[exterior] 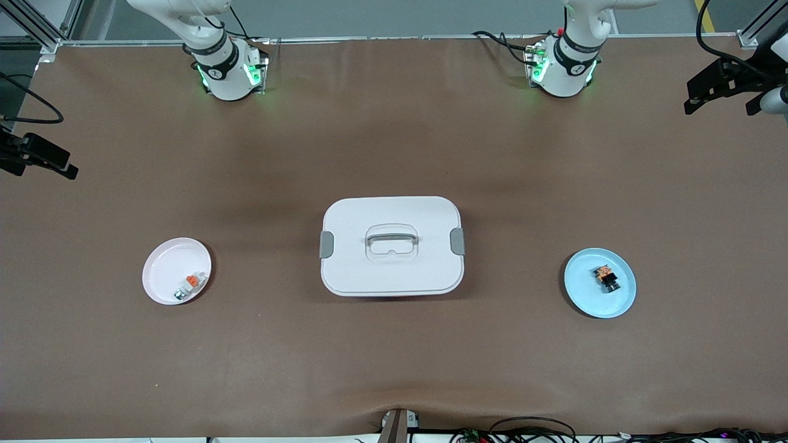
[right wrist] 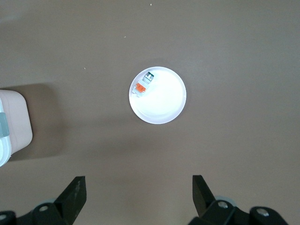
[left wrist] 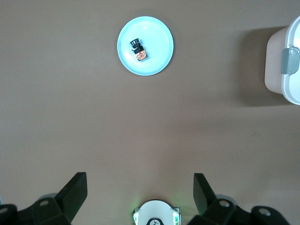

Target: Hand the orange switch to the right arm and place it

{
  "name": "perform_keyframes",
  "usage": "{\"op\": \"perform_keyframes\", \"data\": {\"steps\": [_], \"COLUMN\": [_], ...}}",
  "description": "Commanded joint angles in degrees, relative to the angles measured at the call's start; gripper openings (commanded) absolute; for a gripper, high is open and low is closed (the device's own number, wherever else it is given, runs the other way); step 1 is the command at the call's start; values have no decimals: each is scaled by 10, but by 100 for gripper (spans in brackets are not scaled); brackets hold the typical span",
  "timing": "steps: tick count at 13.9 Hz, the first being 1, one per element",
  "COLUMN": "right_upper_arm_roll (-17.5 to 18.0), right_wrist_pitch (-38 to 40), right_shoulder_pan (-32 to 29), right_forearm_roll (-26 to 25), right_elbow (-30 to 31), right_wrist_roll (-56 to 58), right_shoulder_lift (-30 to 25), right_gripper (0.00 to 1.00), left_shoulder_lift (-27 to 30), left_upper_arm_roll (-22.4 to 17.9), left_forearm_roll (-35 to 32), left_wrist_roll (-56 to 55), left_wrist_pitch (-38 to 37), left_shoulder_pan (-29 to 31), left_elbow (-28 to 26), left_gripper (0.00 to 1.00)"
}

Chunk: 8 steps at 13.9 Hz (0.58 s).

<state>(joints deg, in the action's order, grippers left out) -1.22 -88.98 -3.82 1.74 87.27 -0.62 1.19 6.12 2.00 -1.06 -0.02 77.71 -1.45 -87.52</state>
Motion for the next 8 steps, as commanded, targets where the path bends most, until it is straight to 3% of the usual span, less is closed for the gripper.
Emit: {"op": "perform_keyframes", "data": {"steps": [1,8], "right_upper_arm_roll": [5,5], "right_wrist_pitch": [4,2], "right_shoulder_pan": [-10,-12], "right_forearm_roll": [5,4], "right_elbow": [-12,-14], "right_wrist_roll": [0,-1], "right_shoulder_lift": [7,11], "right_gripper": [100,100], "left_shoulder_lift": [-8,-48], "left_upper_arm_roll": [-1,-3], "left_forearm_roll": [-2,1], "left_wrist_roll": [-2,-2], "left_wrist_pitch": [-16,-10], "left_shoulder_pan": [-1,2], "left_elbow": [18,37], "left_gripper": [100,100]}}
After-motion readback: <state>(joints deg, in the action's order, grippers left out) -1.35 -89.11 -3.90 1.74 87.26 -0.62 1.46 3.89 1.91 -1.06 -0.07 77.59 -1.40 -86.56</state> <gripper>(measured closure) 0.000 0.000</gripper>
